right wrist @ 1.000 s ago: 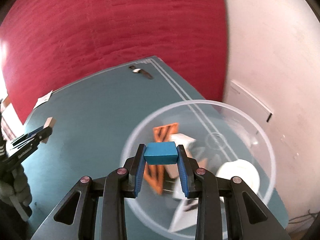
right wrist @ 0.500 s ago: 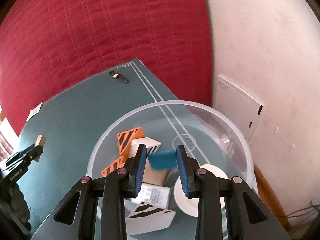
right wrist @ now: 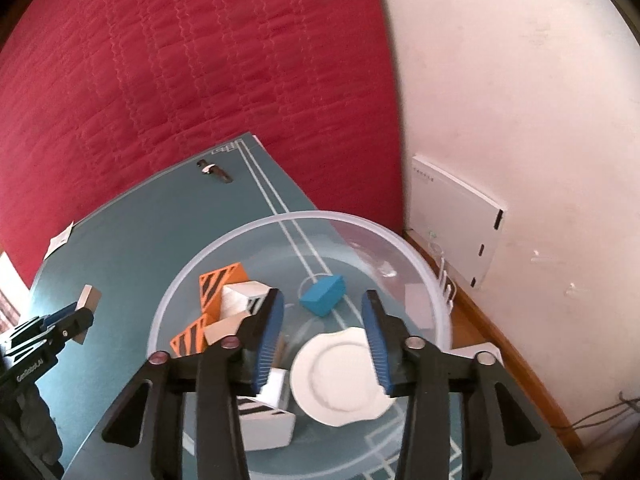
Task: Organize rigid objects
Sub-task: 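Lower brown block into basin and open left gripper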
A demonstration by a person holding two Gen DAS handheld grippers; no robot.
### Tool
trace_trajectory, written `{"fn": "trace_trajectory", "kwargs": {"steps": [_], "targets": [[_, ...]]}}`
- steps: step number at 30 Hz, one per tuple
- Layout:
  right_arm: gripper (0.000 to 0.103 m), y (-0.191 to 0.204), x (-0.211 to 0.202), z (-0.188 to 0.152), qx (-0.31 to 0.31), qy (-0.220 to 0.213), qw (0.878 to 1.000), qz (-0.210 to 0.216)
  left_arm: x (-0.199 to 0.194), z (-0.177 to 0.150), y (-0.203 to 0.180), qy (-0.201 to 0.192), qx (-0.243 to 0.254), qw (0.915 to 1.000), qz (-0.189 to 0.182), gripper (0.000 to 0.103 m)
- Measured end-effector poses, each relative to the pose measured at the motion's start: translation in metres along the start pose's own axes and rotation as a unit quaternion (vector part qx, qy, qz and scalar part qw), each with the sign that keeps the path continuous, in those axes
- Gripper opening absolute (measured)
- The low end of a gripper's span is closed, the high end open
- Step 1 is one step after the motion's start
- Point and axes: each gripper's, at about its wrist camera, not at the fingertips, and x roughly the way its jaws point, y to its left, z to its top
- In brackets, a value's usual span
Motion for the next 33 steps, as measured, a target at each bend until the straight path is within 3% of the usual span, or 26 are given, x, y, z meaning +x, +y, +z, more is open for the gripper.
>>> {"fn": "trace_trajectory", "kwargs": {"steps": [11, 22, 23, 24, 25, 27, 29, 33], "targets": [[0.047, -0.025, -0.008, -0.002, 0.025, -0.012, 1.0, -0.001, 0.016, 0.016, -0.074, 0.011, 0.054, 0.9972, -0.05, 0.029], [0.05, -0.041, -0.011, 0.005, 0.056, -0.024, 0.998, -0.003, 0.035, 0.029, -0.122, 0.013, 0.087, 0.9933, -0.074, 0.03], [0.05, -0.042, -0.011, 0.005, 0.057, -0.024, 0.998, -0.003, 0.036, 0.03, -0.123, 0.014, 0.086, 0.9933, -0.076, 0.033], [0.05, -0.042, -0.011, 0.004, 0.057, -0.024, 0.998, -0.004, 0.037, 0.032, -0.124, 0.013, 0.084, 0.9934, -0.077, 0.046], [0.05, -0.043, -0.011, 0.004, 0.057, -0.024, 0.998, -0.005, 0.036, 0.032, -0.124, 0.01, 0.082, 0.9937, -0.076, 0.067], [0.053, -0.044, -0.013, 0.003, 0.055, -0.025, 0.998, -0.007, 0.033, 0.031, -0.121, -0.009, 0.081, 0.9944, -0.068, 0.087], [0.065, -0.044, -0.015, 0.002, 0.057, -0.027, 0.998, -0.009, 0.031, 0.03, -0.118, -0.017, 0.082, 0.9949, -0.055, 0.092], [0.069, -0.047, -0.018, 0.001, 0.064, -0.03, 0.997, -0.012, 0.029, 0.029, -0.106, -0.011, 0.066, 0.9971, -0.036, 0.099]]}}
